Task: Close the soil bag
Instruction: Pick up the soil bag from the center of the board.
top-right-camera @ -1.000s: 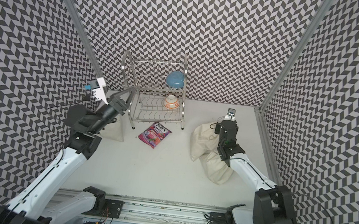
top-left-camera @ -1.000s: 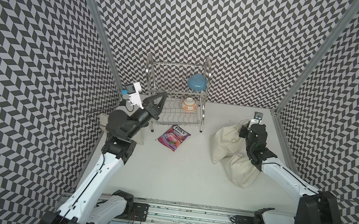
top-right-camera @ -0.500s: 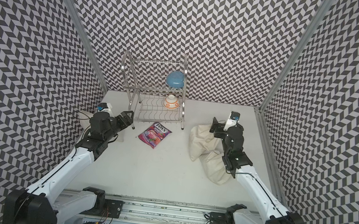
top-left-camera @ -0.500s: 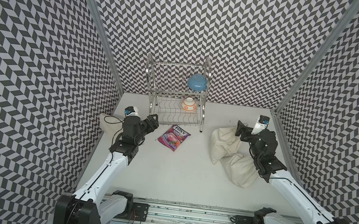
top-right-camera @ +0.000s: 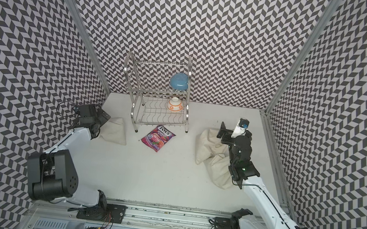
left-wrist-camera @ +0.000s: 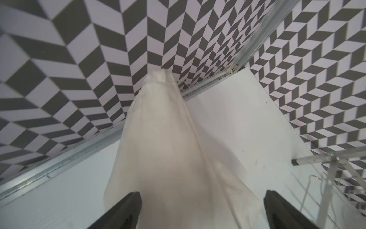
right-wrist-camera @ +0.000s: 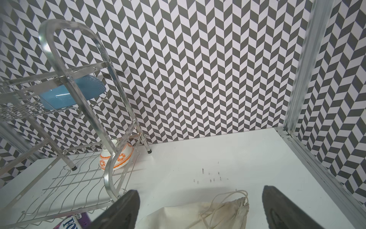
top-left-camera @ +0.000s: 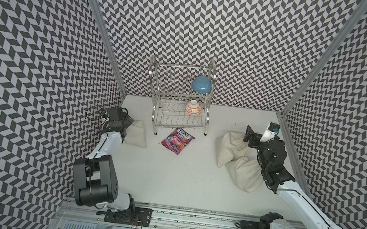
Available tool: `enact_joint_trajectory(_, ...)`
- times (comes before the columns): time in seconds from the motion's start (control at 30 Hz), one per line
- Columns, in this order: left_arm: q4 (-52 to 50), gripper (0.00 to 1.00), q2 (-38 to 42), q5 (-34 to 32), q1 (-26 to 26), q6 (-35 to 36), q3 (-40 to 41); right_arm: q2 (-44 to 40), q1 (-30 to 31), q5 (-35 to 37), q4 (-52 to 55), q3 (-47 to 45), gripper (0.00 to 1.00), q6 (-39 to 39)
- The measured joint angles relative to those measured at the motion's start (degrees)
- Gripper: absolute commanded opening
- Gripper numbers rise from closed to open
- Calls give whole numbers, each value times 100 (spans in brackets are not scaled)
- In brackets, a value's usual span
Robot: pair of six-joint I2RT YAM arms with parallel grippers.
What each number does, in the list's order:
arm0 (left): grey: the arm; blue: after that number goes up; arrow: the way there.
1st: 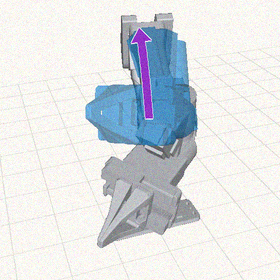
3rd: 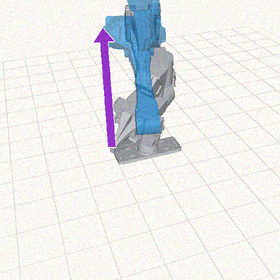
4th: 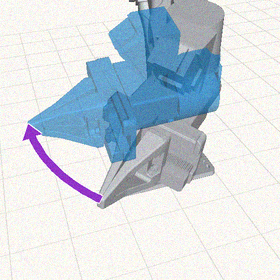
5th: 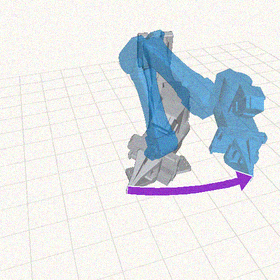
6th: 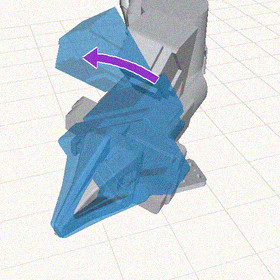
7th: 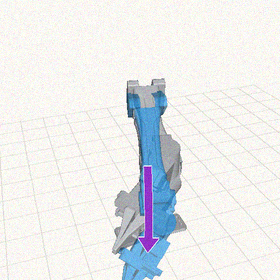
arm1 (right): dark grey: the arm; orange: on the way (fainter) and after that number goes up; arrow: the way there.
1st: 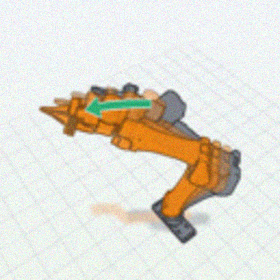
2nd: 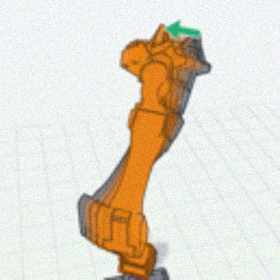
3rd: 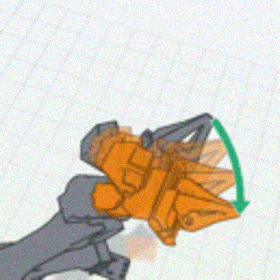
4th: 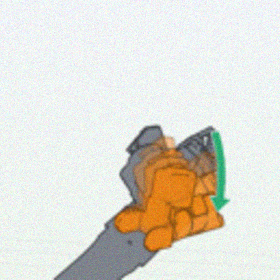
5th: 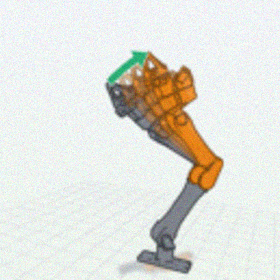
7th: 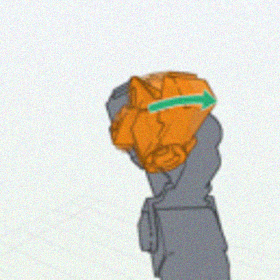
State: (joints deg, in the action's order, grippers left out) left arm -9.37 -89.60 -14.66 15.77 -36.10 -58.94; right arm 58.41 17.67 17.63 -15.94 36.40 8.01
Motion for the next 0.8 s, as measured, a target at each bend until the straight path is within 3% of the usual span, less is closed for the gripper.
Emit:
enact_joint_trajectory(0.17, -195, 100, -1200, -262, 61, 203, -787, -55, 0, -9, -20, 0, 100, -9)
enact_joint_trajectory(0.23, -236, 92, -1556, -212, 136, 195, -911, -70, 0, -9, -37, 0, 100, -9)
enact_joint_trajectory(0.37, -262, 50, -2002, 151, 291, 142, -918, -70, 0, -20, -35, 0, 100, -11)
enact_joint_trajectory(0.47, 4, 3, -1860, 452, 328, 142, -699, -70, 0, -28, -35, 0, 100, -13)
enact_joint_trajectory(0.67, 234, 0, -439, 599, 243, 66, 577, -76, 0, -59, -37, 0, 100, -20)
enact_joint_trajectory(0.8, 144, 0, 728, 391, -151, 155, 1060, -76, 0, -186, -33, 0, 100, -17)
